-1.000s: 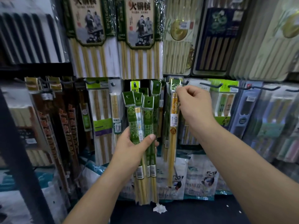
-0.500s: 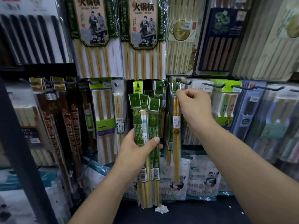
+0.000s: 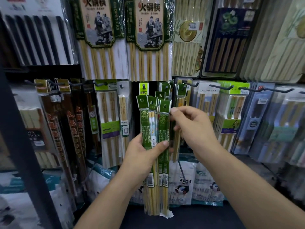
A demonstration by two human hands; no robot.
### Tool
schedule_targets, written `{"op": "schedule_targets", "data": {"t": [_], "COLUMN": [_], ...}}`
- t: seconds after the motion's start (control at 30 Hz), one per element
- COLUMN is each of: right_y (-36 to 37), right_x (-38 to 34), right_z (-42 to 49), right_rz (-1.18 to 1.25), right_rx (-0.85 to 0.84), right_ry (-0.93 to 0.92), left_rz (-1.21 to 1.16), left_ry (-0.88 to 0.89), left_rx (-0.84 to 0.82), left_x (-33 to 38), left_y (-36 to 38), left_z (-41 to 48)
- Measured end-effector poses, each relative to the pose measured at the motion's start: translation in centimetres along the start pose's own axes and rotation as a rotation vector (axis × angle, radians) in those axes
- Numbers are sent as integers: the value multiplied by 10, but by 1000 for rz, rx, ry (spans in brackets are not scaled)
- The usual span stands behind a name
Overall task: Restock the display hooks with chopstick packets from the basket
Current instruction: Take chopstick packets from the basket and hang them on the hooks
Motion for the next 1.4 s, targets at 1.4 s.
{"op": "schedule_targets", "data": {"t": [1.4], "right_y": [-23], "right_x": [-18], "right_z": [7], "right_rz": [-89], "right_rx": [200], "right_ry": [-84], "left_rz": [-110], "left_ry": [-86], "left_rx": [96], "left_x": [-2], "left_y": [-7], "left_z": [-6]}}
Point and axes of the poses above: each hand's wrist, its own z-axis towards the middle knuckle, its own y-axis out of the palm, x = y × z, the point moved 10 cm from there along z, towards the middle knuckle, and after that the axes turned 13 degrees about y, right-handed, at the moved point
